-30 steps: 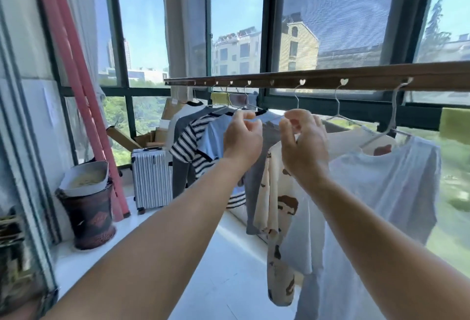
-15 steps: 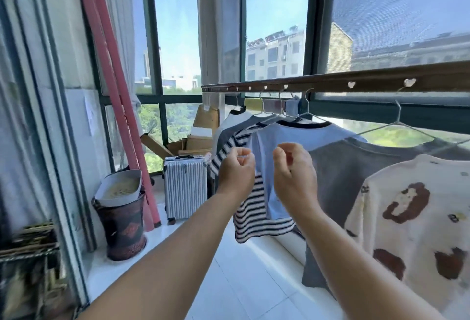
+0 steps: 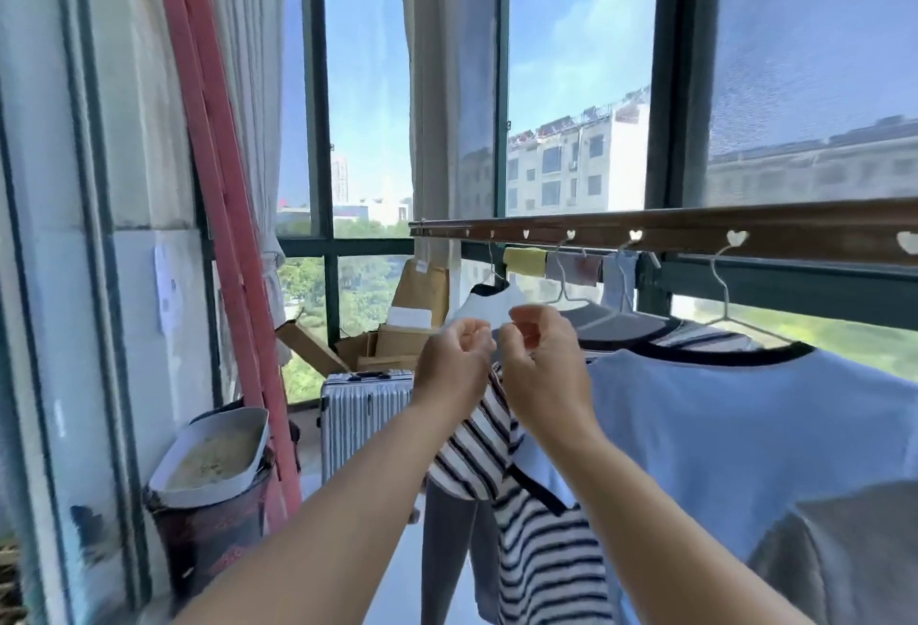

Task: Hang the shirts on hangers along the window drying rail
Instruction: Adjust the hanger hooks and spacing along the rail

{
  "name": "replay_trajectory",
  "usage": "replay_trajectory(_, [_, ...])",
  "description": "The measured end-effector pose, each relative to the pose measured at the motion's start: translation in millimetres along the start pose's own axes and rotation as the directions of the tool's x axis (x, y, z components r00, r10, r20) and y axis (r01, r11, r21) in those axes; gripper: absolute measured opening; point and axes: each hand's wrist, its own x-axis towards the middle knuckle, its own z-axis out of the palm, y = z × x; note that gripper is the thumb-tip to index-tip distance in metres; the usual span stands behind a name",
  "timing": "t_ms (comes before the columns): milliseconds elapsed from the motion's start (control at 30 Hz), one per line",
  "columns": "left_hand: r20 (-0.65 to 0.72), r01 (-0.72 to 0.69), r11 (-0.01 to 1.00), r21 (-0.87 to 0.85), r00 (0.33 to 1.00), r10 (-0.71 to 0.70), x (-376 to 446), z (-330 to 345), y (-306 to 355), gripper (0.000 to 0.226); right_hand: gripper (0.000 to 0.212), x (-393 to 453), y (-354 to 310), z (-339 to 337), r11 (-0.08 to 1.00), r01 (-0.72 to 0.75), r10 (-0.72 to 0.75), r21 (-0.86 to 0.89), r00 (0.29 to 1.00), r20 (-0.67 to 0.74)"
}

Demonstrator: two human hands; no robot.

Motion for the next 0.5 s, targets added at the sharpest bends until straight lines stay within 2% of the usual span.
replay_trajectory(167, [0.074, 0.008, 0.999, -0.051, 0.997, -0.004, 61, 4, -26, 0.029, 0.030, 42, 24, 49, 0.997, -0.012, 0.017, -0.070, 0.998, 0.066])
replay_trajectory(233, [0.110, -0.014, 1.000, -0.015, 0.994, 0.015, 86, 5, -41, 0.029, 0.034, 60, 36, 68, 0.994, -0.025, 0.033, -0.109, 0.997, 0.074])
replay_trajectory(500, [0.247, -0.126, 0.981, 0.149, 0.965, 0.086, 192, -5, -99, 0.043, 0.055, 125, 69, 131, 0.944, -0.171, 0.156, -0.283, 0.985, -0.074])
